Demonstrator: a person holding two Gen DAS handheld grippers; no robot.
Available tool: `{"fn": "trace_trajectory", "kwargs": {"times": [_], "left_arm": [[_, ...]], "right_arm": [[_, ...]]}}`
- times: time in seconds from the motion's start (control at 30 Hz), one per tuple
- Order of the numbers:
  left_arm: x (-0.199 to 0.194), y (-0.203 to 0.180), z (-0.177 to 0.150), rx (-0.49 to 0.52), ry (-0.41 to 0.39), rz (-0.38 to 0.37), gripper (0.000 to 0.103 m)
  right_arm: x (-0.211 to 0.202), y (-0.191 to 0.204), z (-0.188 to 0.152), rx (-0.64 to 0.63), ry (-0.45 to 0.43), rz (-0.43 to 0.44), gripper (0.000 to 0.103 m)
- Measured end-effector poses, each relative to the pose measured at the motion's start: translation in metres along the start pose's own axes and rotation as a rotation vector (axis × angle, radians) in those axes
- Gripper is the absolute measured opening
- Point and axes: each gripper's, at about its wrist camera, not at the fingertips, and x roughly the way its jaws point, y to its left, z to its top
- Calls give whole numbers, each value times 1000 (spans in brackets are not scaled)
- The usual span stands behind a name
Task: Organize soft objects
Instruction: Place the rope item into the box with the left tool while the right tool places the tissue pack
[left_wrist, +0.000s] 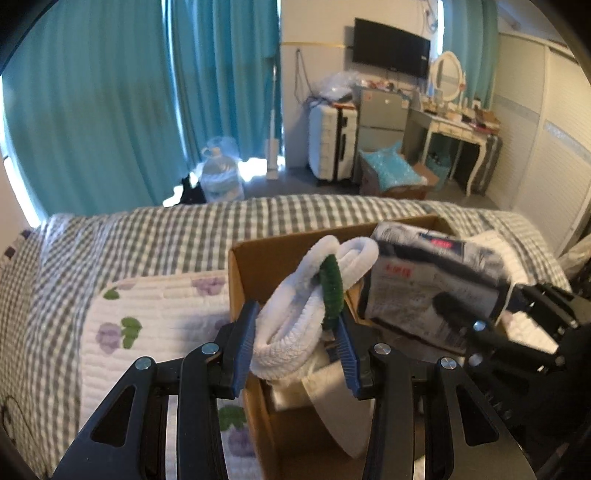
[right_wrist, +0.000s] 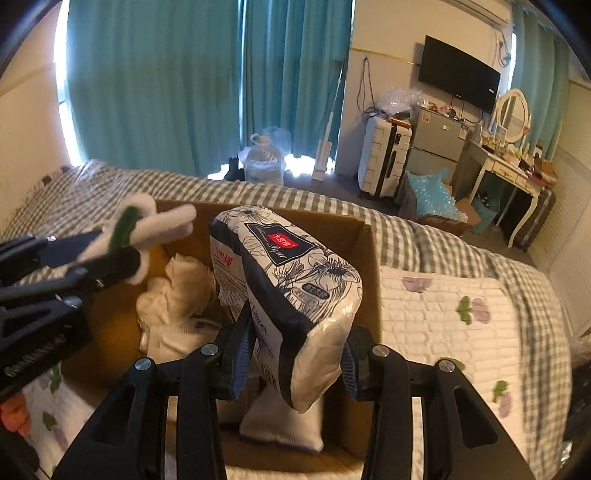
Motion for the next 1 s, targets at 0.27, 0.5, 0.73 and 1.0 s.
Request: {"fn": "trace_trajectory", "kwargs": {"times": [0.27,0.5,0.73,1.0], "left_arm": [[1,-7,1,21,-48,12,66],[-34,-3,10,15,-64,42,74],[-132,-7,21,29,-181,71,82],[-267,-15,10,19,-372,73,93]], "right_arm": [[7,-13,16,74,-69,-12,72],[-40,-28,29,130,-153,-42,82],[-149,-33,47,142,-289,-80,91],[-294,-24,40,122,-458,-79,103]]}}
